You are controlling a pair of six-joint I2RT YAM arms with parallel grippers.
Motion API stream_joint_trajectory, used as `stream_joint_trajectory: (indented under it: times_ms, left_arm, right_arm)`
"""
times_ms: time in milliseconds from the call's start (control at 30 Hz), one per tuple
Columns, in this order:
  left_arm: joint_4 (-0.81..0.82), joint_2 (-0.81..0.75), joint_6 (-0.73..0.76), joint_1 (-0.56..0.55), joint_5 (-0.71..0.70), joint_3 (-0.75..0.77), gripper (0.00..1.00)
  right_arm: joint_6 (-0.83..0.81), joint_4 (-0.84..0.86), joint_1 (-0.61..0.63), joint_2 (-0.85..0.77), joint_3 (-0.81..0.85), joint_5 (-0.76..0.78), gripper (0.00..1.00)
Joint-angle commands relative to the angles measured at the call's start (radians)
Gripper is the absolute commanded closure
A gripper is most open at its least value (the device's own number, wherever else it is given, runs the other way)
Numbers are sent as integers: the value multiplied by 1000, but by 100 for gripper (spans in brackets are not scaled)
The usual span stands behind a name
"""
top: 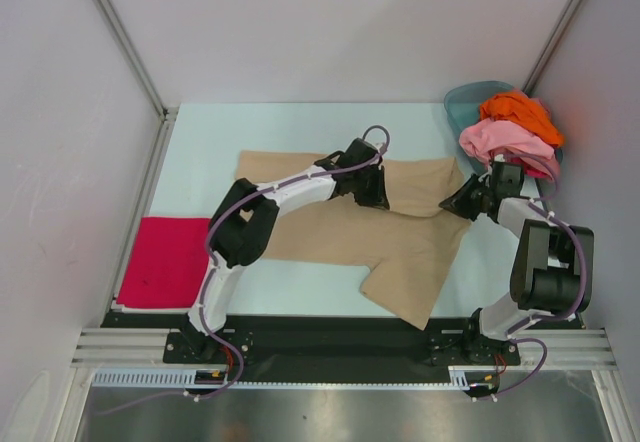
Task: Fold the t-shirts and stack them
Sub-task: Fold the tshirt
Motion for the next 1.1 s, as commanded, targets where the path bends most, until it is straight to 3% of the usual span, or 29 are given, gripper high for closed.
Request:
stream_joint_trajectory:
  times_ms: [0, 67, 133, 200, 233, 300, 333, 433, 600, 833, 967, 1067]
  left_arm:
    - [-31, -73, 26, 13, 73, 42, 87]
    - [-37, -81, 28, 13, 104, 44, 85]
    - [-66, -96, 46, 13, 108, 38, 73]
    - [-98, -140, 73, 21, 81, 32, 69]
    - [-121, -167, 96, 24, 58, 3, 63]
    - [-125, -254, 118, 45, -2, -40, 56]
    - [-126, -280, 136, 59, -17, -85, 53]
    - [-119, -374, 162, 128, -36, -164, 52]
    - [-70, -424, 155, 298, -5, -243, 52]
    - [4, -362, 97, 496, 133, -202, 50]
    - [4, -283, 58, 607, 182, -159, 51]
    - [21, -225, 40, 656, 193, -134, 52]
  right_arm:
    - [-15, -20, -19, -2, 42, 7, 95]
    - [-18, -20, -28, -1, 48, 1, 95]
    - [-26, -30, -33, -6, 51, 4, 91]
    - [-41, -68, -39, -20, 65, 30, 86]
    - [-59, -79, -40, -26, 71, 36, 84]
    - [-73, -99, -43, -49, 80, 47, 73]
    - [-79, -99, -43, -58, 80, 68, 61]
    - [-98, -78, -40, -63, 91, 94, 49]
    - [-118, -40, 16, 4, 189, 172, 48]
    - [-244, -79, 159, 198, 449, 491, 44]
    - [-268, -101, 170, 311, 563, 527, 45]
    - [-268, -92, 174, 362, 611, 539, 51]
